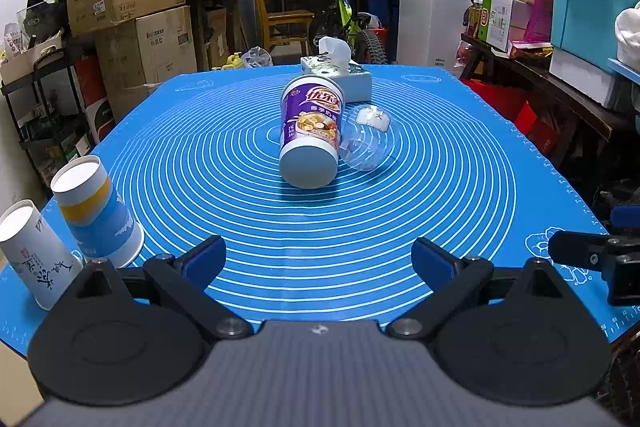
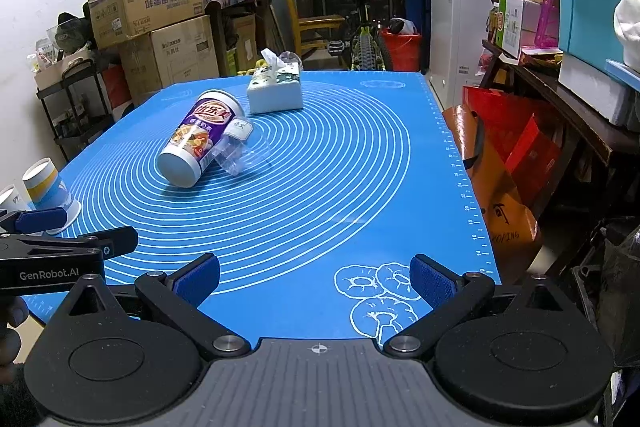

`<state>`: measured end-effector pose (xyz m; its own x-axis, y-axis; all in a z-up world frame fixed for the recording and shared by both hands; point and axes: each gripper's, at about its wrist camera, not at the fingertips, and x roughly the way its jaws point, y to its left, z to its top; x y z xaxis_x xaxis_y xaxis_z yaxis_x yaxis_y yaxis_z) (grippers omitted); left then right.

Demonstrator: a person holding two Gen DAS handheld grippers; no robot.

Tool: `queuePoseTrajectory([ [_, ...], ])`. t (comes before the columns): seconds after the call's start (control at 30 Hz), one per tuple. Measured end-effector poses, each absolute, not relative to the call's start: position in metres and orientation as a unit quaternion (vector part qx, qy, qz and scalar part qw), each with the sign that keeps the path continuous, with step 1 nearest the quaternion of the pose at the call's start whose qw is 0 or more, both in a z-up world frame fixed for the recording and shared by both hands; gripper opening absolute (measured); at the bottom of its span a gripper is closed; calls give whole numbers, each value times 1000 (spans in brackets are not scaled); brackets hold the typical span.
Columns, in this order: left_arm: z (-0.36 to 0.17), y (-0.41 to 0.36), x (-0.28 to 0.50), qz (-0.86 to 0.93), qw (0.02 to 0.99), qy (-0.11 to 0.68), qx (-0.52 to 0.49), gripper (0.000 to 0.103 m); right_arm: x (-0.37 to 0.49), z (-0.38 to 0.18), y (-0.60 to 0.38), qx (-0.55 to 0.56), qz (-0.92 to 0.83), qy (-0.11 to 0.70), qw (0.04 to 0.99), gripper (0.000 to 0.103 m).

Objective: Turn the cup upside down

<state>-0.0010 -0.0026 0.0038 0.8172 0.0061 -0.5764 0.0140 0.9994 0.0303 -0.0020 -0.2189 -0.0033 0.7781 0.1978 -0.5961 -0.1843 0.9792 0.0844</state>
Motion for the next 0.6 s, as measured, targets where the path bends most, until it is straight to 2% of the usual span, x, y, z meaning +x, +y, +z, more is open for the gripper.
queuePoseTrajectory([
  [0.6,4,-3,-1,-3,954,300,20,98,-3,-6,-220,10,100,319,942,101],
])
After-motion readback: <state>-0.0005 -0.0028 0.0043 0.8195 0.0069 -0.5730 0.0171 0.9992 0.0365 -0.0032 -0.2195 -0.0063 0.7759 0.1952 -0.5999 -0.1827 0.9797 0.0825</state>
